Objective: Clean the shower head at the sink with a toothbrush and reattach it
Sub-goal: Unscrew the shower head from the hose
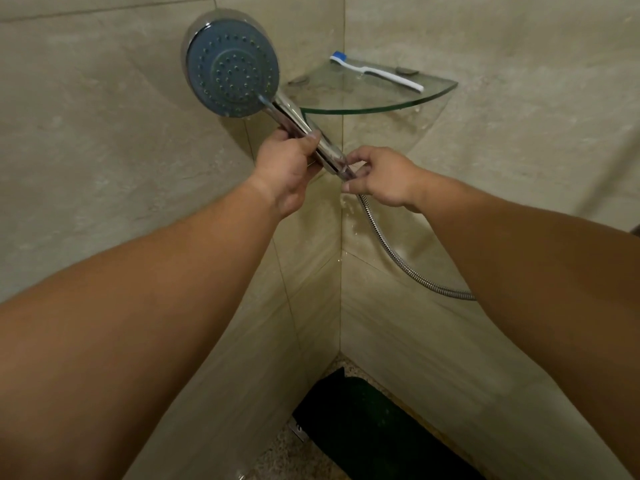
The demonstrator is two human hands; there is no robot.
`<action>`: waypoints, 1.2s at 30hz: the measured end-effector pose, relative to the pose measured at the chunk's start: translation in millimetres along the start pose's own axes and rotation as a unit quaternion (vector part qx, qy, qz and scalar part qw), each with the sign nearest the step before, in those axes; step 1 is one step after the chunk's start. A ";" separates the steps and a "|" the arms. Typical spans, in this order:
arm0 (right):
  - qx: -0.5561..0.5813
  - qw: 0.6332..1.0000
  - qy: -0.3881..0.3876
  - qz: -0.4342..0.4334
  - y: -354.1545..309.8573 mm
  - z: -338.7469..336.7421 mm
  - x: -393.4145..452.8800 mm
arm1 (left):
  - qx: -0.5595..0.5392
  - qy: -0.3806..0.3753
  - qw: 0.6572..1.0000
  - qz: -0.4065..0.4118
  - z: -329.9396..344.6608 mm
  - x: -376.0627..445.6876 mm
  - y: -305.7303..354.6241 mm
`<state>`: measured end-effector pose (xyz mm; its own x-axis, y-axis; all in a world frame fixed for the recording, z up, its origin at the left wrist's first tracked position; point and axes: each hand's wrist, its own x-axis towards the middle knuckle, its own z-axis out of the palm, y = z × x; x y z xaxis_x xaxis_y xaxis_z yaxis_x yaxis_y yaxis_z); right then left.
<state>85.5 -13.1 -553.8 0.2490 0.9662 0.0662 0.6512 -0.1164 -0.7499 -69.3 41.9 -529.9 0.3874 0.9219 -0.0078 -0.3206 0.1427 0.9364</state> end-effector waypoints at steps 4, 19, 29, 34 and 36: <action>-0.041 0.999 -0.018 -0.017 -4.7 -0.7 -1.8 | -0.011 0.004 1.000 -0.001 0.8 -1.9 0.7; -0.074 0.997 -0.008 -0.013 -4.6 -1.6 -0.4 | -0.005 0.000 1.000 0.003 3.4 -2.8 0.7; -0.041 0.999 0.027 -0.007 -6.3 -1.4 -3.2 | -0.011 0.002 1.000 0.004 4.7 -4.2 1.3; -0.035 0.999 -0.003 -0.013 -6.9 -0.9 -5.4 | -0.010 0.003 1.000 0.003 3.0 -3.8 2.2; -0.069 0.997 -0.001 -0.019 -7.3 -1.4 -5.8 | -0.007 0.004 1.000 0.004 2.7 -3.5 1.6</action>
<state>80.3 -18.2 -547.8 0.2215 0.9709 0.0906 0.7524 -0.1110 -0.6493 -68.8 37.9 -527.4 0.3789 0.9254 -0.0036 -0.3348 0.1407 0.9317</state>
